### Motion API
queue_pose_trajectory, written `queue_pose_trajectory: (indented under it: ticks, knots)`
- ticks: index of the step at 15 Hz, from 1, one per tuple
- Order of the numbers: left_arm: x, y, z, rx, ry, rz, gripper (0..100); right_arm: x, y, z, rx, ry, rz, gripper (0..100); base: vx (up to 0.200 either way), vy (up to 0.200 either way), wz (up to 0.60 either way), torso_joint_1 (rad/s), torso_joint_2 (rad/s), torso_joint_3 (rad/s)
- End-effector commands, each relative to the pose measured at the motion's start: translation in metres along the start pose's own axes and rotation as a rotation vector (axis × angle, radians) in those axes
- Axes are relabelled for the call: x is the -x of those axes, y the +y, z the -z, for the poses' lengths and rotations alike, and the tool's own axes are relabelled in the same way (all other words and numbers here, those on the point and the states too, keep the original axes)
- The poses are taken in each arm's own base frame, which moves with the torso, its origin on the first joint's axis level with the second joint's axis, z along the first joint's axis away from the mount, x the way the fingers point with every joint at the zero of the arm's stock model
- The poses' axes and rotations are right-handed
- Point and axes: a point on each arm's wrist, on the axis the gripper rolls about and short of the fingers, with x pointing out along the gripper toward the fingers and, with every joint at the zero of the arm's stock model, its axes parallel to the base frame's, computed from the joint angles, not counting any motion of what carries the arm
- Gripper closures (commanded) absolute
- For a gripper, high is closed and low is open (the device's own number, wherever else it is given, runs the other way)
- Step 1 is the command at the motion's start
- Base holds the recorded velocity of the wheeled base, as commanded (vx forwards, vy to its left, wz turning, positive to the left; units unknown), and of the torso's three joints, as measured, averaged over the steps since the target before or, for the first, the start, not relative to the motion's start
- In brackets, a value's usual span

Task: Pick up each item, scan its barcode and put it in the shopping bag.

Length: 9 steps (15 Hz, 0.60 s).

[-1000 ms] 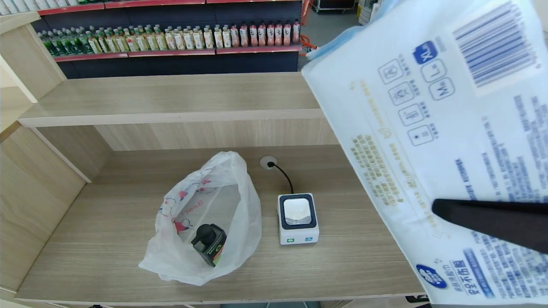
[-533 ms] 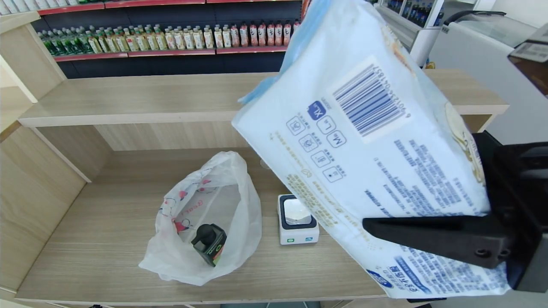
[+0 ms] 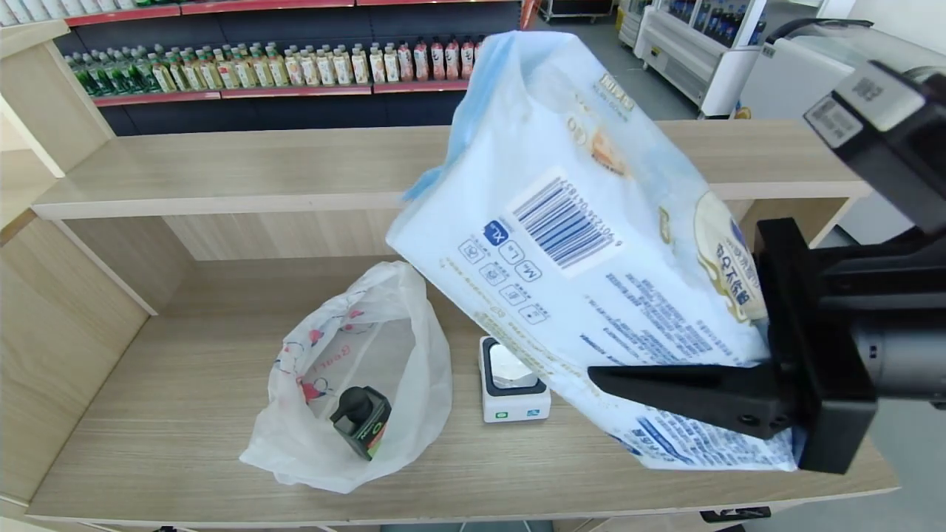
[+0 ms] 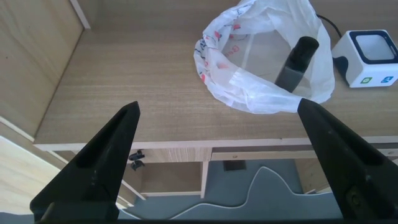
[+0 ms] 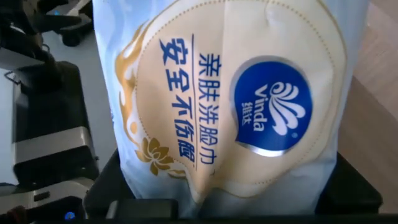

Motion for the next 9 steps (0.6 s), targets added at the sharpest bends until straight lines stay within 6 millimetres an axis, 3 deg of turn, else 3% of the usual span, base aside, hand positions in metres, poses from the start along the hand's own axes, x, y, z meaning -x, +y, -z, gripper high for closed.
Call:
queue_pose_trajectory:
  ticks: [1, 5, 9]
  knots:
    - [0.000, 0.000, 0.000, 0.000, 0.000, -0.001, 0, -0.015, -0.019, 0.013, 0.144, 0.044, 0.083, 100, 0.000, 0.000, 0.00, 0.000, 0.00, 0.000]
    - [0.000, 0.000, 0.000, 0.000, 0.000, -0.001, 0, -0.025, -0.055, 0.036, 0.560, 0.082, 0.264, 100, 0.000, 0.000, 0.00, 0.000, 0.00, 0.000]
    - [0.000, 0.000, 0.000, 0.000, 0.000, 0.001, 0, -0.024, -0.059, 0.048, 0.595, 0.101, 0.287, 100, 0.000, 0.000, 0.00, 0.000, 0.00, 0.000]
